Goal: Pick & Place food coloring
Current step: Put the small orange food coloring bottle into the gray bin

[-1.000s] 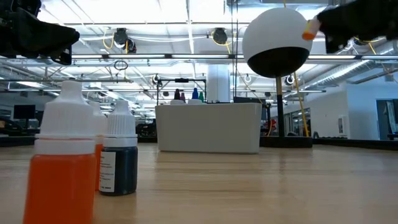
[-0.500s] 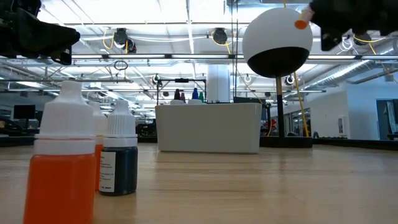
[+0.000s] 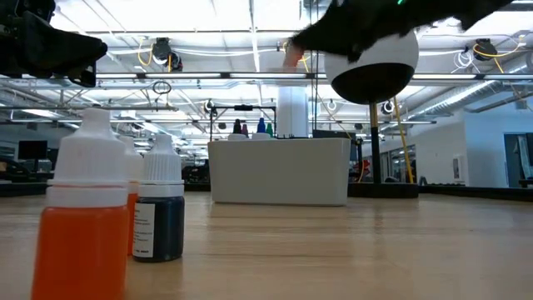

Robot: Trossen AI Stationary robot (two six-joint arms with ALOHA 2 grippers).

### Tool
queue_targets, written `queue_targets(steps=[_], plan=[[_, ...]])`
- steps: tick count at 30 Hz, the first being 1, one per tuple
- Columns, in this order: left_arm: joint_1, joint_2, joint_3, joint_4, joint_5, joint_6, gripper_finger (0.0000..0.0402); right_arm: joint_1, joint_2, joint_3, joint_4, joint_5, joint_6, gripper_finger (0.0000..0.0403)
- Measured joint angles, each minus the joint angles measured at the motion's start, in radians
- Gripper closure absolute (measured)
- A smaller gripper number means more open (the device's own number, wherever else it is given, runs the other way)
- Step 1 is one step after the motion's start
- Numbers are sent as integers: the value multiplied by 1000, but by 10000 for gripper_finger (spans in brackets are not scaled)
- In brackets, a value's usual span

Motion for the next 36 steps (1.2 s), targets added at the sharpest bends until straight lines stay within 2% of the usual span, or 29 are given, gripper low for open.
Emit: queue_targets(steps=[7, 12, 25, 31, 36], plan=[[0, 0, 0, -4, 1, -3, 346, -143, 97, -8, -8, -3, 85, 346], [0, 0, 0, -14, 1, 11, 346, -192, 158, -14, 13, -112, 145, 349], [0, 0, 0, -21, 1, 2, 346, -198, 284, -14, 8, -130, 186, 356], [0, 0, 0, -22, 1, 2, 346, -197, 305, -15, 15, -135, 191, 357], [0, 0, 0, -22, 1, 2, 346, -196, 311, -14, 19, -194, 205, 357]])
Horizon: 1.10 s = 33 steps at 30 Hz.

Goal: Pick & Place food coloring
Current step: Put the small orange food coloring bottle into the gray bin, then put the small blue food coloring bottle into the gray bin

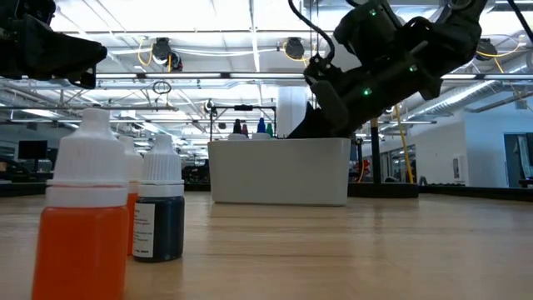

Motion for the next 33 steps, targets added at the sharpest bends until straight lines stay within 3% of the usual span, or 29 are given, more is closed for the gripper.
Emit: queue_targets(steps=[15, 25, 29, 33], plan=[[0, 0, 0, 0, 0, 0, 346, -4, 54, 2, 22, 15, -5, 345], [0, 0, 0, 0, 0, 0, 346, -5, 53, 1, 29, 13, 11, 295], [0, 0, 0, 0, 0, -5, 346, -3, 32, -1, 12, 1, 16, 284], [0, 0, 0, 0, 0, -6, 346, 14, -71, -3, -78, -9, 13, 281]])
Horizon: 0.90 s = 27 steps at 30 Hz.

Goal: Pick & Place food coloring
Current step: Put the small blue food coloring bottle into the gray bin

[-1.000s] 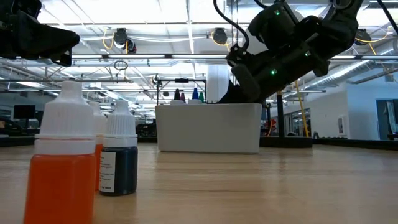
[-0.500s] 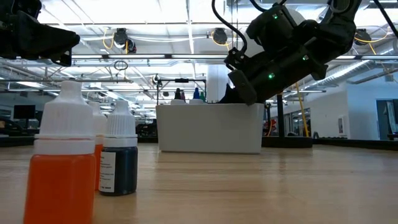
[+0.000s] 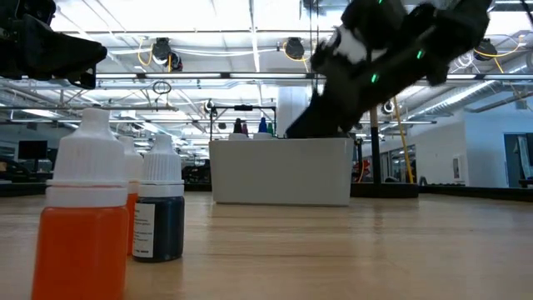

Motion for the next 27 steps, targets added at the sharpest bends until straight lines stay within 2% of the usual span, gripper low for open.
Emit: queue_targets(steps=[5, 12, 18, 23, 27], plan=[[0, 0, 0, 0, 1, -3, 346, 47, -234, -1, -208, 16, -28, 284], [0, 0, 0, -4, 3, -21, 346, 137, -636, -124, -225, 13, -113, 331], [0, 0, 0, -10, 5, -29, 346, 231, -971, -335, -175, 18, -111, 396], [0, 0, 0, -11, 5, -26, 346, 278, -1148, -516, -28, 21, -146, 398], [0, 0, 0, -11, 4, -39, 346, 281, -1280, -596, -11, 22, -156, 401]])
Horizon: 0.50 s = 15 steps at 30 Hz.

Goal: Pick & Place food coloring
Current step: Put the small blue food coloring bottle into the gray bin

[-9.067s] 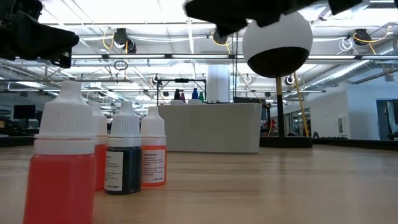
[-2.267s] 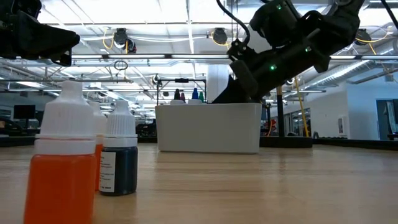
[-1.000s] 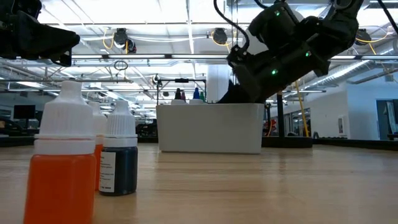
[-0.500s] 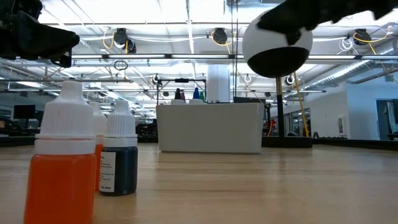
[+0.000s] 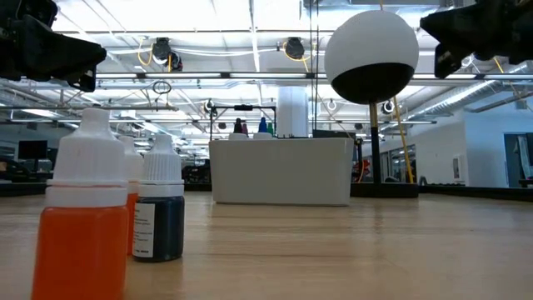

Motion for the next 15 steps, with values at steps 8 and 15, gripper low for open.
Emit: queue_targets(steps=[8, 15], plan=[[0, 0, 0, 0, -5, 6, 346, -2, -194, -25, -120, -2, 3, 402], [0, 0, 0, -5, -14, -31, 346, -2, -206, -28, -146, -1, 4, 403]])
